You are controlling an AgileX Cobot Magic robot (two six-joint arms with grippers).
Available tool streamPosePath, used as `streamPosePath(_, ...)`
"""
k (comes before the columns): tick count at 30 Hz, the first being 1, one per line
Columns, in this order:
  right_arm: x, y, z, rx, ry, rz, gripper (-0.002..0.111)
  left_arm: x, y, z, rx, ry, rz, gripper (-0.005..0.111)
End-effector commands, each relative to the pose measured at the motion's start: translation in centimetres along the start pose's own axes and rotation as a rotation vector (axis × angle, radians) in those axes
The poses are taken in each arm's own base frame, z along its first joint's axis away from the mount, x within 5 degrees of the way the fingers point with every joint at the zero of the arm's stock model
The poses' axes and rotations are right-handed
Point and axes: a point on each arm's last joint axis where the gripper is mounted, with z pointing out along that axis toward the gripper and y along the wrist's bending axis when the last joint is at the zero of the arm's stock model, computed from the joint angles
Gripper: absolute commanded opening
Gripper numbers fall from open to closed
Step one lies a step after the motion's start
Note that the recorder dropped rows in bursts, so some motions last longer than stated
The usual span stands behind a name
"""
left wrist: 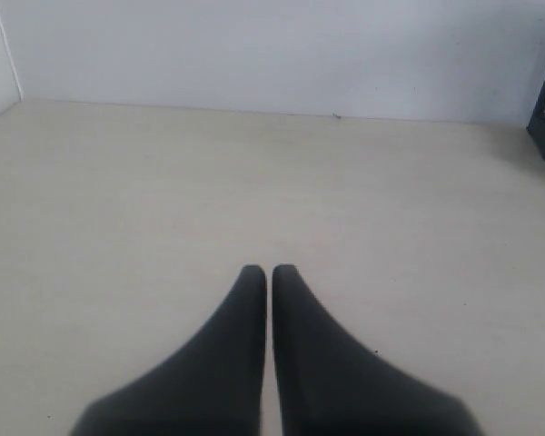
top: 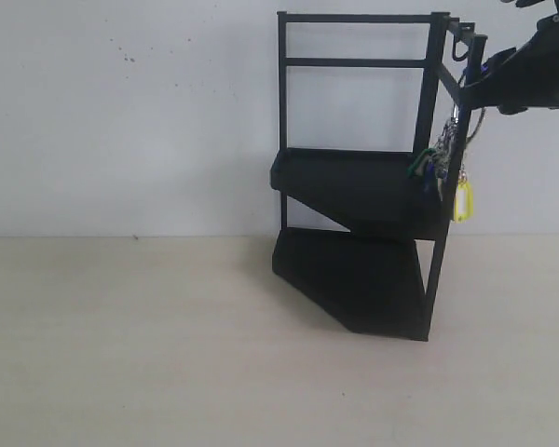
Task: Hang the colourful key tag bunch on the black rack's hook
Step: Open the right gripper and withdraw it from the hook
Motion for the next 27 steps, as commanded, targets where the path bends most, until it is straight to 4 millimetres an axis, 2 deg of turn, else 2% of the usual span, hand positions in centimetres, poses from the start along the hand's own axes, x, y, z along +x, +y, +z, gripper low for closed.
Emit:
streamPosePath(1, -0.9, -0.3, -1.0, 0.007, -0.025, 0.003, 0.028, -0.1, 0.0, 0.0, -0.003, -0.006, -0.002, 0.004)
streamPosePath(2, -1.1, -0.3, -1.5, 0.006, -0.027, 0.002, 0.02, -0.1, 0.0, 0.0, -0.003, -0.006, -0.002, 0.004)
streamPosePath(3, -1.3, -0.3, -1.9, 0.002, -0.022, 0.006, 0.018, -0.1, 0.0, 0.0, -0.003, -0.006, -0.002, 0.004)
streamPosePath(7, -2.1, -0.4, -4.2, -0.01, -0.015, 0.011, 0.027, -0.1, 0.0, 0.0, -0.003, -0.006, -0.002, 0.004)
streamPosePath(10, -2.7, -0.5, -6.5, -0.021, -0.009, 0.008, 0.027, -0.1, 0.0, 0.0, -0.003, -0.006, -0.002, 0.004)
streamPosePath(12, -3.1, -0.4, -8.7, -0.034, 0.012, 0.009, 0.022, -0.1, 0.0, 0.0, -0.003, -0.006, -0.002, 0.004)
streamPosePath(15, -3.4, -0.5, -11.8, -0.036, 0.042, -0.011, -0.001, -0.1, 0.0, 0.0, -0.003, -0.006, -0.002, 0.004)
streamPosePath(23, -2.9, -0.5, -20.6, -0.01, 0.11, 0.155, 0.0, -0.1, 0.0, 0.0, -0.003, -0.006, -0.002, 0.004)
streamPosePath(27, -1.1, 0.1, -24.4, 0.009, 0.02, 0.194, 0.0, -0.1, 0.0, 0.0, -0.003, -0.006, -0.002, 0.004)
